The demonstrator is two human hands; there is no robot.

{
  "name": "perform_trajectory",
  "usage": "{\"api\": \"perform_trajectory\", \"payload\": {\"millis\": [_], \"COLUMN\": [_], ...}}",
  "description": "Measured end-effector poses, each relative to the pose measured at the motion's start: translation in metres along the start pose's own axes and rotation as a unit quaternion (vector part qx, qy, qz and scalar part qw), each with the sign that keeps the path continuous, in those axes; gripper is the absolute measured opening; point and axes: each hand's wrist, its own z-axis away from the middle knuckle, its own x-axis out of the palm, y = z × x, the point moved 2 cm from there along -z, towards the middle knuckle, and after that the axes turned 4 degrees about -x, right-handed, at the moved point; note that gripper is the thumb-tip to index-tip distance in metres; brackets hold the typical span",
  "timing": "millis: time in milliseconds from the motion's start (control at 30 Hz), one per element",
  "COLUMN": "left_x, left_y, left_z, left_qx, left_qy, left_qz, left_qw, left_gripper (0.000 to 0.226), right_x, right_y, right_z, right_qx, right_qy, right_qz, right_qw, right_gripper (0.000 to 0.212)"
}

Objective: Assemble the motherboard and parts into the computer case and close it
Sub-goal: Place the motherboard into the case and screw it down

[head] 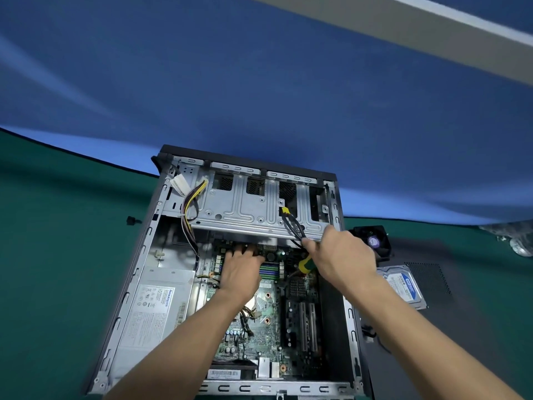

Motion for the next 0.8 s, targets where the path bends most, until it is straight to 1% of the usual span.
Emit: {"api": "perform_trajectory", "payload": {"millis": [33,67,100,167,200,300,433,500,533,633,667,700,733,800], "left_x": [0.000,0.000,0.000,0.000,0.000,0.001,0.001,0.001,0.001,0.000,0.000,0.001,0.001,0.000], "left_y": [0.000,0.000,0.000,0.000,0.000,0.000,0.000,0.000,0.000,0.000,0.000,0.000,0.000,0.001], "left_z": [0.000,0.000,0.000,0.000,0.000,0.000,0.001,0.001,0.000,0.000,0.000,0.000,0.001,0.001], "left_qx": [-0.002,-0.003,-0.003,-0.005,-0.007,-0.009,-0.010,-0.009,-0.008,-0.010,-0.011,-0.011,-0.011,-0.009], "left_qy": [0.000,-0.002,-0.003,-0.002,-0.003,-0.006,-0.002,-0.005,-0.006,-0.008,-0.009,-0.009,-0.008,-0.006], "left_qz": [0.004,0.007,0.009,0.008,0.009,0.011,0.012,0.010,0.009,0.007,0.008,0.008,0.008,0.006], "left_qw": [1.000,1.000,1.000,1.000,1.000,1.000,1.000,1.000,1.000,1.000,1.000,1.000,1.000,1.000], "left_gripper": [0.050,0.050,0.050,0.050,0.050,0.051,0.052,0.052,0.052,0.052,0.053,0.053,0.053,0.053], "right_x": [0.001,0.003,0.004,0.005,0.005,0.004,0.005,0.004,0.003,0.003,0.003,0.004,0.004,0.004], "right_y": [0.003,0.006,0.009,0.016,0.018,0.022,0.023,0.021,0.019,0.010,0.007,0.005,0.005,0.006], "right_z": [0.001,0.002,0.001,-0.001,-0.001,0.002,0.010,0.012,0.012,0.011,0.010,0.010,0.009,0.006], "right_qx": [0.002,0.004,0.005,-0.004,-0.016,-0.060,-0.109,-0.124,-0.127,-0.105,-0.090,-0.076,-0.063,-0.058], "right_qy": [0.006,0.003,-0.006,-0.031,-0.044,-0.049,-0.029,-0.017,-0.005,0.024,0.031,0.029,0.017,-0.035], "right_qz": [0.007,-0.004,-0.033,-0.109,-0.138,-0.176,-0.167,-0.152,-0.134,-0.005,0.017,0.014,-0.012,-0.076], "right_qw": [1.000,1.000,0.999,0.994,0.989,0.981,0.980,0.980,0.983,0.994,0.995,0.997,0.998,0.995], "right_gripper": [0.052,0.051,0.045,0.024,0.019,0.024,0.030,0.027,0.025,0.042,0.045,0.046,0.045,0.037]}}
